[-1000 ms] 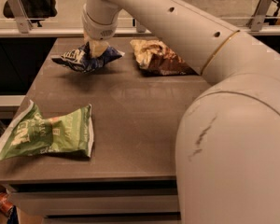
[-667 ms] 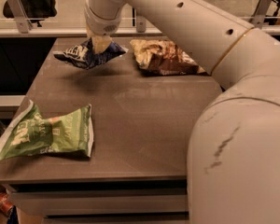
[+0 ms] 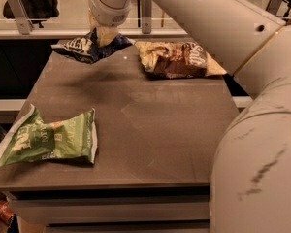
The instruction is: Move blue chip bag near green jalapeno chip bag
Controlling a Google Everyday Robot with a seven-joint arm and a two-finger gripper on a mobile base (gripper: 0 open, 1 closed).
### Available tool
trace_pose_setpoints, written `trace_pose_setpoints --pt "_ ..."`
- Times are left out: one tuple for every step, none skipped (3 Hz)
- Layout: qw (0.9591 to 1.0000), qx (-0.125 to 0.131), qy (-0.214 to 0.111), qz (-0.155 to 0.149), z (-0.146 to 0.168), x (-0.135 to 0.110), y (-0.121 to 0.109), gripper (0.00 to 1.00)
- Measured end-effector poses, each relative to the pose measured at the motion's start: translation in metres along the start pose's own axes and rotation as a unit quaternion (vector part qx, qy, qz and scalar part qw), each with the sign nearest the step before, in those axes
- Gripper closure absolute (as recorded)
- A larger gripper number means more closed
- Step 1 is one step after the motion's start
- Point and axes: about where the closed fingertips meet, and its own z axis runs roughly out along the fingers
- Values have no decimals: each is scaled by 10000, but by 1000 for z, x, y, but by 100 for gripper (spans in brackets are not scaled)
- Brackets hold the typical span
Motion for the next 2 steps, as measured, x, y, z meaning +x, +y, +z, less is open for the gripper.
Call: trace_pose_setpoints --pt "9988 156 -234 -396 -22 -15 -3 100" --pt "9950 227 -457 -860 -41 -38 0 100"
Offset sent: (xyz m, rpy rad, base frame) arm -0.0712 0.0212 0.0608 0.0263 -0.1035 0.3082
